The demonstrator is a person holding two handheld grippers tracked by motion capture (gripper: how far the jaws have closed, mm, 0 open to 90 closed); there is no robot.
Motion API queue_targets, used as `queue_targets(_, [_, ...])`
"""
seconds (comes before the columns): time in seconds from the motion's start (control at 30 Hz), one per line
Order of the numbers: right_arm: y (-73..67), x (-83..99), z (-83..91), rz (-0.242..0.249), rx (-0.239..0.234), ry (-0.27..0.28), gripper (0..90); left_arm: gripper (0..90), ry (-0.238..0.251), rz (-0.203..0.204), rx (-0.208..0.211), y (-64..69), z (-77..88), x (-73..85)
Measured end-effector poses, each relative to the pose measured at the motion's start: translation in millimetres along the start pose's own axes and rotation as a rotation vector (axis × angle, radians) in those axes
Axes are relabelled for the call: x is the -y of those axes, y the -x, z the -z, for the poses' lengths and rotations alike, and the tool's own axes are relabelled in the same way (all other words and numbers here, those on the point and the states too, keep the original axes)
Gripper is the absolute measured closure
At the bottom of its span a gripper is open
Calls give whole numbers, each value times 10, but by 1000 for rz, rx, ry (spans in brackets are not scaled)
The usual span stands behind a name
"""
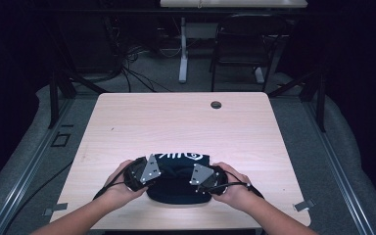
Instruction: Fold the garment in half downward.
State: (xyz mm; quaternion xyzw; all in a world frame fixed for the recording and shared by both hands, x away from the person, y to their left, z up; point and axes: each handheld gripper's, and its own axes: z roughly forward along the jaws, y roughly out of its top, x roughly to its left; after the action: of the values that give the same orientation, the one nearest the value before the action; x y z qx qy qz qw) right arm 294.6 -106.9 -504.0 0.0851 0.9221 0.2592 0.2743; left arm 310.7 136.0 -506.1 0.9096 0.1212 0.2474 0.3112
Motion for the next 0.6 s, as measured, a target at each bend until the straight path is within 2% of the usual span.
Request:
queue_targets(0.03, [-13,8,4,1,-11,-12,799,728,-1,8,10,7,0,10])
queue_targets(0.13, [-34,22,-2,-25,-20,13,788,725,-2,25,31,24,-6,29])
queue_targets(0.17, [-31,27,5,-36,-41,13,784,720,2,33,37,30,-8,34])
queue_targets(0.33, [-51,35,-11,-79,-73,35,778,712,2,57,73,70,-13,34])
queue_targets(0.4, [-60,37,-20,-90,-93,33,781,716,-2,65,95,83,-19,41])
queue_targets(0.57, [-77,50,-40,-94,-135,5,782,722,-6,79,109,117,-31,90])
queue_targets(0.6, [-111,73,-59,-116,-144,15,782,725,-6,80,113,124,-34,105])
